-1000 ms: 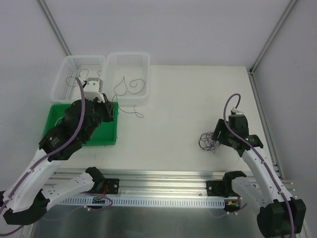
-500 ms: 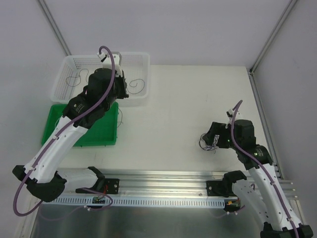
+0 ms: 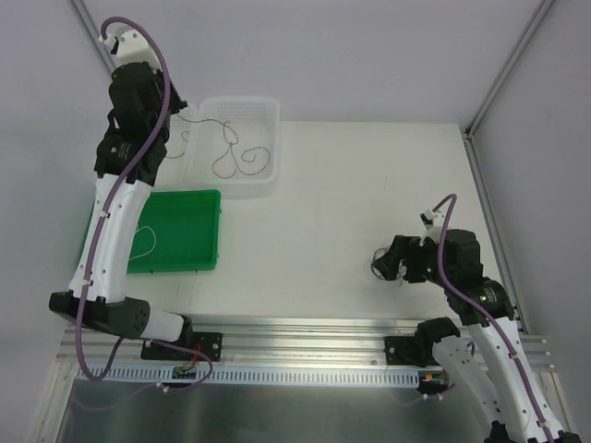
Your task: Untangle the cables
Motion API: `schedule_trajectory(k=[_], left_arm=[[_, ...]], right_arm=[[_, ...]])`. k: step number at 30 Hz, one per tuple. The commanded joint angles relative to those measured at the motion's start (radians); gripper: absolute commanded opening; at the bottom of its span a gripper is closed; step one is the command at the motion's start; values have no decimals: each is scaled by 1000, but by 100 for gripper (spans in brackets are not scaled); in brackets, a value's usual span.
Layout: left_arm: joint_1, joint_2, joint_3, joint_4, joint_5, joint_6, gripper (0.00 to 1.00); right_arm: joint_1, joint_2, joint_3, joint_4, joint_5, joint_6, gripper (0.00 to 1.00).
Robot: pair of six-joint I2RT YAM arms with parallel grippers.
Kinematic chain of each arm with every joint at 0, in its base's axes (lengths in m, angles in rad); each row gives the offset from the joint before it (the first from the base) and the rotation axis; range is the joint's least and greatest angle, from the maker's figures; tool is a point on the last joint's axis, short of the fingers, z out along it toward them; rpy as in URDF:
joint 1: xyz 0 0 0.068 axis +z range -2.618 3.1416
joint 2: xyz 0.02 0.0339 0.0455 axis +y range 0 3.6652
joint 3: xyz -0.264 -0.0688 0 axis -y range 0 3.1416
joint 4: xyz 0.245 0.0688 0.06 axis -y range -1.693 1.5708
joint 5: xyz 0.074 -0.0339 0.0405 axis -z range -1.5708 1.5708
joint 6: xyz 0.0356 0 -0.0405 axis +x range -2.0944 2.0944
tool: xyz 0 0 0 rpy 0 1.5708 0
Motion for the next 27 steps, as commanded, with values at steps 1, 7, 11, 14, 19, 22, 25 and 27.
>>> schedule_trajectory(k=[1, 7, 11, 14, 19, 22, 25, 27], left_arm=[[73, 73, 97, 112, 60, 8, 0], [214, 179, 103, 210, 94, -56, 0], [297, 239, 37, 284, 118, -90, 0], [344, 298, 3, 328, 136, -95, 0], [409, 436, -3, 341, 152, -88, 0], [446, 490, -39, 341, 166, -116, 9], [467, 504, -96, 339, 231, -156, 17], [475, 496, -124, 341, 258, -179, 25]], right_arm=[[5, -11, 10, 9, -54, -23, 97], [10, -12, 2, 20, -76, -22, 97], [12, 1, -21, 38, -82, -23, 97], [13, 24, -21, 38, -96, -23, 97], [15, 35, -24, 37, -83, -25, 97], [15, 47, -27, 38, -71, -25, 97], [15, 57, -22, 32, -56, -25, 97], [15, 61, -21, 31, -48, -25, 97]])
